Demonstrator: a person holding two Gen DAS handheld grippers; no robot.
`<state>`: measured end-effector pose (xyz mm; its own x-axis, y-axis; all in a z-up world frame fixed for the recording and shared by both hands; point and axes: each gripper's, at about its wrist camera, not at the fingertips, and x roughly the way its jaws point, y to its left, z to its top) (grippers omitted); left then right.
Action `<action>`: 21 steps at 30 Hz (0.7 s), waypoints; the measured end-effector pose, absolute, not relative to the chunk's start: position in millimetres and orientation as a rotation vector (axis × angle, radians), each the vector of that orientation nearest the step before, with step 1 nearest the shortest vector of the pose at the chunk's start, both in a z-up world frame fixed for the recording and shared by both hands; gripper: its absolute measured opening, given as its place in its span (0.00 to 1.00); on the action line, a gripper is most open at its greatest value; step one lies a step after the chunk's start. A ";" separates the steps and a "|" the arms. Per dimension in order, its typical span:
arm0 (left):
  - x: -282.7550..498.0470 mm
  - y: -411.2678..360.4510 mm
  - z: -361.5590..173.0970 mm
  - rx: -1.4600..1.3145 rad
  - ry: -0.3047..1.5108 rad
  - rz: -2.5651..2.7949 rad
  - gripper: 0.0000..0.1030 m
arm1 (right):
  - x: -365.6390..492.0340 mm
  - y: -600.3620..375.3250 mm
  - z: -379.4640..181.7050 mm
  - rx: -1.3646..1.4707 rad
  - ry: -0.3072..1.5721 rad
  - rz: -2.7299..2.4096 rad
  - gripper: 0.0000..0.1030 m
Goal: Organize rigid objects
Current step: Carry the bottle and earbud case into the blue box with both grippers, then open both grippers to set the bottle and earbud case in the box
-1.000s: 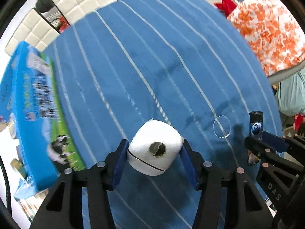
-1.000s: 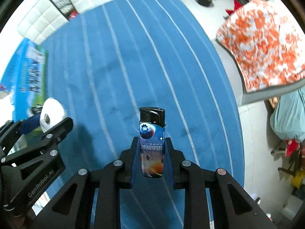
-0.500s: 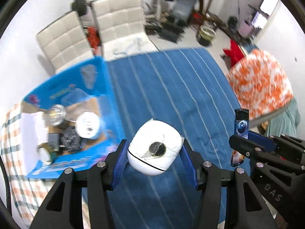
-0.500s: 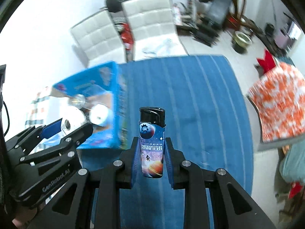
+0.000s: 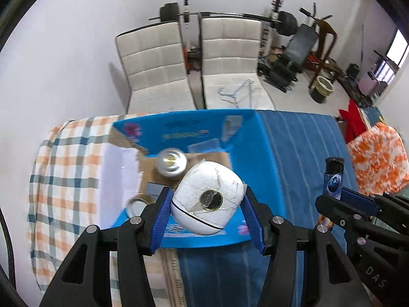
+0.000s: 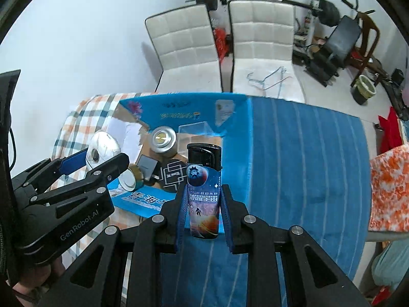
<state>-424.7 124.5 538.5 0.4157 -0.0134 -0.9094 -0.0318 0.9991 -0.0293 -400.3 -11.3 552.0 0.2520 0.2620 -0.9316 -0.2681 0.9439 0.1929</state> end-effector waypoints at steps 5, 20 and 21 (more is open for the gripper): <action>-410.3 161.1 513.0 -0.093 1.187 0.033 0.50 | -374.0 9.7 496.1 -0.041 1.369 0.394 0.26; -378.9 195.2 375.4 -0.223 1.491 -0.002 0.50 | -340.3 33.1 356.7 -0.127 1.593 0.341 0.26; -379.2 194.5 371.0 -0.220 1.499 0.000 0.50 | -340.1 33.0 353.4 -0.132 1.592 0.335 0.26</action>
